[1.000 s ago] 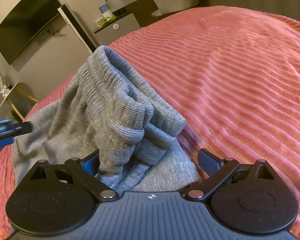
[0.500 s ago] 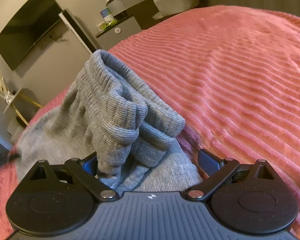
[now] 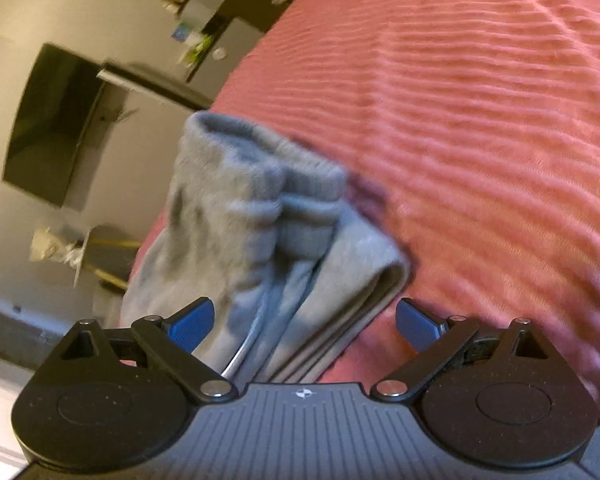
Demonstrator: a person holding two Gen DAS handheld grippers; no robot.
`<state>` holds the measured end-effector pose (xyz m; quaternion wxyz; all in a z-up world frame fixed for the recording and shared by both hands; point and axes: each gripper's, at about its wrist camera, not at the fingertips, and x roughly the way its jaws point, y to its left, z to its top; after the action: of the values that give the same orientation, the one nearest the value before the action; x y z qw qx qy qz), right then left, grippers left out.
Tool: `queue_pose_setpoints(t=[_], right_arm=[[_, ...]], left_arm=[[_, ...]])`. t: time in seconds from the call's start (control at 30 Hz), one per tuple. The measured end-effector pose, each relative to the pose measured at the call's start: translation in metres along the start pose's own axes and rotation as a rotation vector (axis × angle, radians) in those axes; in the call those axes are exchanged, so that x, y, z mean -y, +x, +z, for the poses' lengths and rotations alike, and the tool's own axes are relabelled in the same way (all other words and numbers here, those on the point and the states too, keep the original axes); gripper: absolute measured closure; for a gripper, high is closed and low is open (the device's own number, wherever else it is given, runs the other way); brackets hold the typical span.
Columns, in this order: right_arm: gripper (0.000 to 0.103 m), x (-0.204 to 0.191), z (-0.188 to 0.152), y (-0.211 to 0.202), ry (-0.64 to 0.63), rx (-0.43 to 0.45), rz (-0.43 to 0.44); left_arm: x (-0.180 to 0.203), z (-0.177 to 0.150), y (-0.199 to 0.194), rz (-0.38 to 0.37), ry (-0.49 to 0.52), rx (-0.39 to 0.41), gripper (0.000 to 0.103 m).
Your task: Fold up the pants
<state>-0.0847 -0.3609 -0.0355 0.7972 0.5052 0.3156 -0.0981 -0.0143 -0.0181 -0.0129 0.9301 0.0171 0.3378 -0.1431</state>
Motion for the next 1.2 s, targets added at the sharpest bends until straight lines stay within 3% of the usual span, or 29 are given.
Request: queue_pose_setpoints(t=[0.13, 0.23, 0.4, 0.6, 0.73, 0.87, 0.97, 1.03, 1.13, 1.2], right_arm=[[0.006, -0.002, -0.008, 0.008, 0.011, -0.090, 0.079], [0.006, -0.003, -0.009, 0.020, 0.015, -0.143, 0.090], [0.006, 0.003, -0.004, 0.021, 0.055, -0.118, 0.115], [0.006, 0.018, 0.003, 0.023, 0.172, -0.097, 0.160], [0.006, 0.024, 0.006, 0.017, 0.176, -0.069, 0.244], [0.006, 0.015, 0.009, 0.010, 0.131, -0.055, 0.348], [0.006, 0.006, 0.009, 0.013, 0.100, -0.105, 0.431], [0.006, -0.001, 0.009, 0.019, 0.066, -0.136, 0.397], [0.006, -0.003, 0.008, 0.032, 0.054, -0.145, 0.245], [0.006, 0.005, 0.013, 0.033, 0.107, -0.112, 0.250]], left_arm=[[-0.001, -0.001, 0.010, 0.051, -0.015, -0.032, 0.015], [-0.008, 0.000, 0.026, 0.092, -0.045, -0.046, 0.016], [-0.012, 0.000, 0.029, 0.074, -0.047, -0.052, 0.023], [-0.018, 0.001, 0.023, 0.133, -0.086, -0.033, 0.040], [-0.015, 0.001, 0.010, 0.154, -0.080, 0.023, 0.044], [-0.023, 0.004, -0.001, 0.139, -0.160, 0.048, 0.047], [-0.033, 0.006, -0.009, 0.118, -0.227, 0.084, 0.047], [-0.040, 0.007, -0.008, 0.103, -0.275, 0.077, 0.047], [-0.041, 0.006, -0.003, 0.049, -0.290, 0.036, 0.044], [-0.034, 0.006, 0.002, 0.019, -0.255, 0.016, 0.037]])
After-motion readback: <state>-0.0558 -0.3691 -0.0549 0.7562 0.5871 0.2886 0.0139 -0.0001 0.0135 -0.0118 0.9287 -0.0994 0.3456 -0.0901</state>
